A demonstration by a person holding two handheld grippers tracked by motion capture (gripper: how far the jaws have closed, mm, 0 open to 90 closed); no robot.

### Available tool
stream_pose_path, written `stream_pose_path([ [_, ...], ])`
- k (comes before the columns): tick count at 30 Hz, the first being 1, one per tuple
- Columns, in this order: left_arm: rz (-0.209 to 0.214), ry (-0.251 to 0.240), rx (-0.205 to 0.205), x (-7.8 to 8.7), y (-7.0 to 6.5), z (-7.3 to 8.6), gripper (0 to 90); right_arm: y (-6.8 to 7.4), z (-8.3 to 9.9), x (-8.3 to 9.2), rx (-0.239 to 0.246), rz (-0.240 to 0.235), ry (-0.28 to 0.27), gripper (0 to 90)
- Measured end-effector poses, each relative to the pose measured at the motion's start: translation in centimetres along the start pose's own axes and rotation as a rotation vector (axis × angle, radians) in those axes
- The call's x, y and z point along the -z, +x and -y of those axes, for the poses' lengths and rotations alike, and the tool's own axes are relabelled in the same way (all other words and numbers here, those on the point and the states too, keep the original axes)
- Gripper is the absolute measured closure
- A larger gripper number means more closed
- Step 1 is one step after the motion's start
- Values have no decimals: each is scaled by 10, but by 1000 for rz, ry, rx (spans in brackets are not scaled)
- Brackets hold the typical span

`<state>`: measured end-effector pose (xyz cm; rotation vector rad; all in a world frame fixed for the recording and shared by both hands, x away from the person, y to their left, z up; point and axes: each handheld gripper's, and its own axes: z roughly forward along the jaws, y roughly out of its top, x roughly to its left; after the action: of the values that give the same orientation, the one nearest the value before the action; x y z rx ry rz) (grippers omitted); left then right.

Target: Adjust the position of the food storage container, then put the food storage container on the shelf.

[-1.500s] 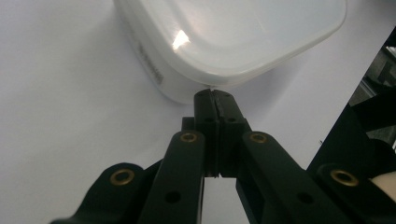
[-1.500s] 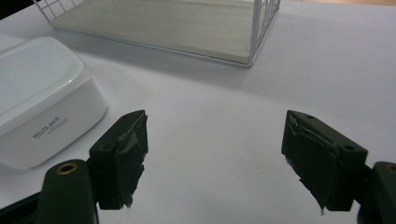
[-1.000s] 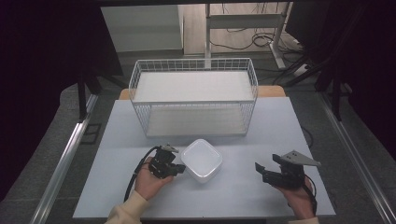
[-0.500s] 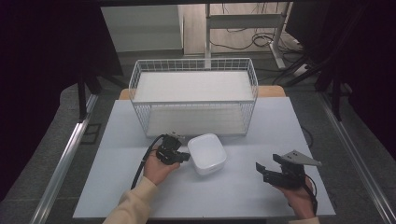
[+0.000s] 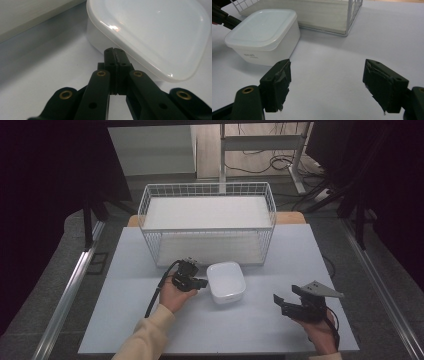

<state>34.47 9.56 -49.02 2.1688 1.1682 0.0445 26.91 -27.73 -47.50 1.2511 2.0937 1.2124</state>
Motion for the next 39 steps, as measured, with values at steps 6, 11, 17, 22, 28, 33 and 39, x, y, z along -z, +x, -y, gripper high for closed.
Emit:
stream_pose_path([
  [6,-11,-81,0,31,-3,11,780,1,-1,1,8,-9,-8,230],
  [11,-15,-155,11,58,-6,32,457,6,-4,0,18,-34,-16,230],
  [17,22,-205,97,77,4,60,319,12,-6,-1,30,-65,-22,233],
  [22,47,-216,162,87,17,78,303,18,-7,-1,49,-101,-18,232],
  [28,44,-247,203,95,28,84,303,19,-6,-2,50,-121,-10,234],
  [33,47,-250,203,95,25,83,301,19,-7,-2,49,-125,-7,232],
  [39,36,-259,182,93,19,77,304,24,-14,-3,33,-143,21,231],
])
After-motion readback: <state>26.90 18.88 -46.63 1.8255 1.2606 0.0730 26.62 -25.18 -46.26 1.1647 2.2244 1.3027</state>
